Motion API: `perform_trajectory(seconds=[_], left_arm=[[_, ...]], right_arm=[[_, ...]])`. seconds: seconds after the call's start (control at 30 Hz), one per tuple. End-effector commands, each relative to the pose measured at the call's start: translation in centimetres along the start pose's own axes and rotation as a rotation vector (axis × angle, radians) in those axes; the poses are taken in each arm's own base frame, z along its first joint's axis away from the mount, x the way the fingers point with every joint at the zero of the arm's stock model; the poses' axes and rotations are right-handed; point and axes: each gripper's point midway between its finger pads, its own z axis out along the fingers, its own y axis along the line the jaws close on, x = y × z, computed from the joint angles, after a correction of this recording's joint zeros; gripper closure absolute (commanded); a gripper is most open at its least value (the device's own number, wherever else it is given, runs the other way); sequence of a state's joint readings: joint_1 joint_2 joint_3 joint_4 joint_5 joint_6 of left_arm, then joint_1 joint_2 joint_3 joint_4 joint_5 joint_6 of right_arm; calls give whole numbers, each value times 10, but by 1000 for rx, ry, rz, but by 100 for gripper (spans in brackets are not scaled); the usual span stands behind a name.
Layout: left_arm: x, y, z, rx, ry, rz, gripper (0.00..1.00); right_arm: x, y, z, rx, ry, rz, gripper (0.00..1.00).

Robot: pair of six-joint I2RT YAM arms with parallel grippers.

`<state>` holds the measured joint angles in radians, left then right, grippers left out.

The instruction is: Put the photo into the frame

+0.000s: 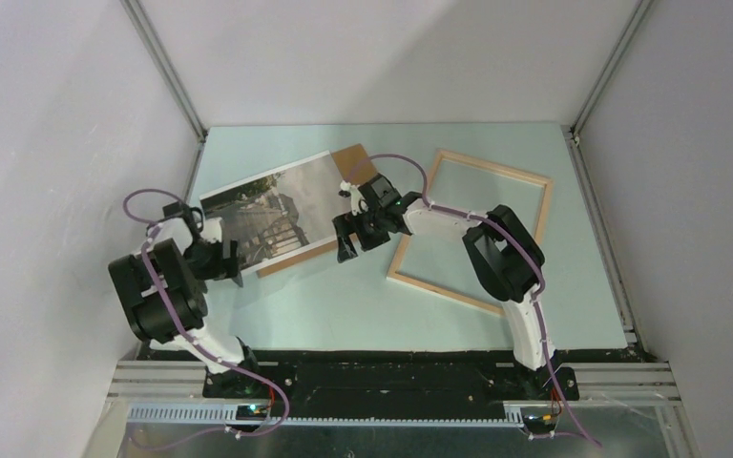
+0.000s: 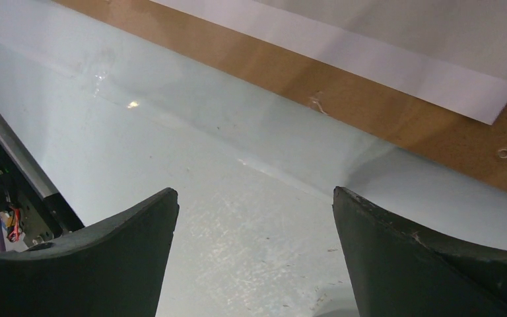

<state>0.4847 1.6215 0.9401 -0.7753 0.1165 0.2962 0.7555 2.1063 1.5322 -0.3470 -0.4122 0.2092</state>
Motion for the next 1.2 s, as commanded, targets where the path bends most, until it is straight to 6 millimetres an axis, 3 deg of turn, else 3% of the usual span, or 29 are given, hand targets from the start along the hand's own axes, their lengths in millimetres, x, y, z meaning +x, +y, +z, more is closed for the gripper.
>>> perform_trajectory(seconds=[0.0,0.23,0.43,0.6,0.83,0.97,1.1,1.17], left_arm=[[-7,-41,3,114,9,83,2],[-17,-87,-3,229,-8,155,1],[-16,-126,-11,339,-18,218,1],[-12,-152,-25,445,-50,298,0],[-8,-161,-48,498,-123,421,0],[-14,-157,-60,458,-176,466,0],[-38,-154,-78,412,-256,482,0],[-61,-152,-89,392,-300,456,0]], right_arm=[[-23,-5,-5,9,-49,4,9],[-25,-21,-17,40,-47,-25,9],[-17,-2,-33,-30,-33,-118,9],[5,3,-30,-76,42,-128,10],[36,-9,-26,-66,115,-103,12],[40,-26,-23,-13,119,-67,13],[32,-42,-22,20,85,1,13],[26,-48,-20,32,62,32,13]])
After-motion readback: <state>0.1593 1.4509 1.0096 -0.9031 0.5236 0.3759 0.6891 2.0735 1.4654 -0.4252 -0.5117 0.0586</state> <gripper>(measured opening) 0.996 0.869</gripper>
